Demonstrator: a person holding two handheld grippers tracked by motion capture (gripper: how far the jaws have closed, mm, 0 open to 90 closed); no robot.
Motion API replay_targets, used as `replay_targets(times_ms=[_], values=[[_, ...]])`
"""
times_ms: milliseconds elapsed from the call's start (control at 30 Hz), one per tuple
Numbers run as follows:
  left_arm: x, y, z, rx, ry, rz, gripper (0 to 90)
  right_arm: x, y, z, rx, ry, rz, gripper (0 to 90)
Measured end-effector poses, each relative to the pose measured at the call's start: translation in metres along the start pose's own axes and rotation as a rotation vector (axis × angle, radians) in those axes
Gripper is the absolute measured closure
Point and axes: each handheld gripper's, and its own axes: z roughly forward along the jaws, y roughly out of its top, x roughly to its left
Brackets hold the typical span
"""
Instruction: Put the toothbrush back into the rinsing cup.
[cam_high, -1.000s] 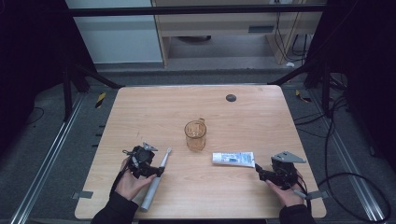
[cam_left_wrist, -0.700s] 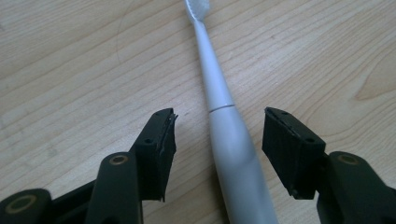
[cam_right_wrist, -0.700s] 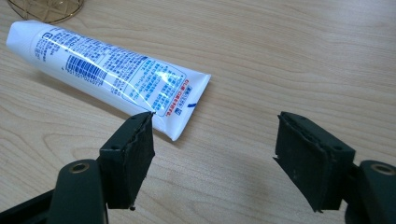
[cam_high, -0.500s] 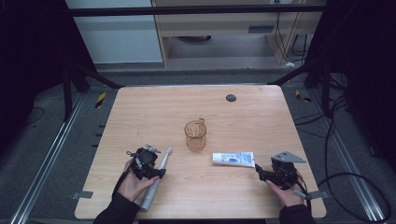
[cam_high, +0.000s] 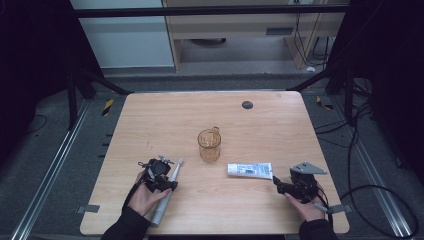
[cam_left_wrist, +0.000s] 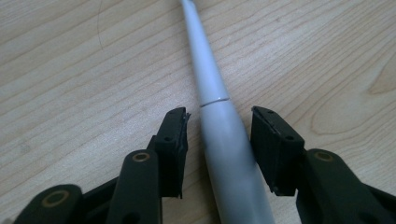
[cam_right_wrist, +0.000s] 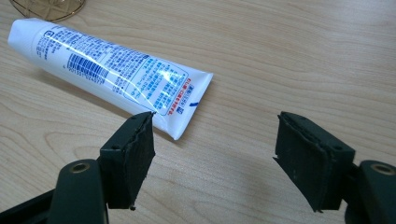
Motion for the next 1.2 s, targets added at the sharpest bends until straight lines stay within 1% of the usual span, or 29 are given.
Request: replay_targets(times_ms=[133,200,333,633,733,1000,1067,1200], values=[[0.0002,0.0000,0.0007,0.004,0.005,0.001,59.0,-0.0001,0.0001,-0.0001,0.000,0.002,0.002,28.3],[0.0002,-0.0001,0.0006,0.004,-0.002,-0.006,59.5,0.0002,0.0001,-0.0003,0.001,0.005,0.006,28.4],[-0.0008,0.0003,0.0003,0.011,-0.001,0.013,60.8,0.0000,0.0001,0.0000,0.003,0.003,0.002,28.3],[-0.0023,-0.0002,0.0002,0.008,-0.024,0.012,62.0,0.0001,0.0001,0.0001,0.004,0.003,0.001,28.4],[-0.0035,0.0003,0.0001,0.014,-0.034,0.022,64.5,0.0003,0.0002,-0.0002,0.005,0.006,0.003,28.5],[-0.0042,0.0036,0.0005,0.032,-0.029,0.032,66.9,0.0001,0.0001,0.0003,0.004,0.002,-0.005,28.5],[-0.0046,0.0042,0.0005,0.036,-0.028,0.037,67.1,0.0005,0.0002,-0.0001,0.007,0.005,0.001,28.5],[-0.0055,0.0037,-0.0017,0.029,-0.035,0.048,67.2,0.0000,0.0001,0.0003,0.007,0.003,-0.001,28.7]])
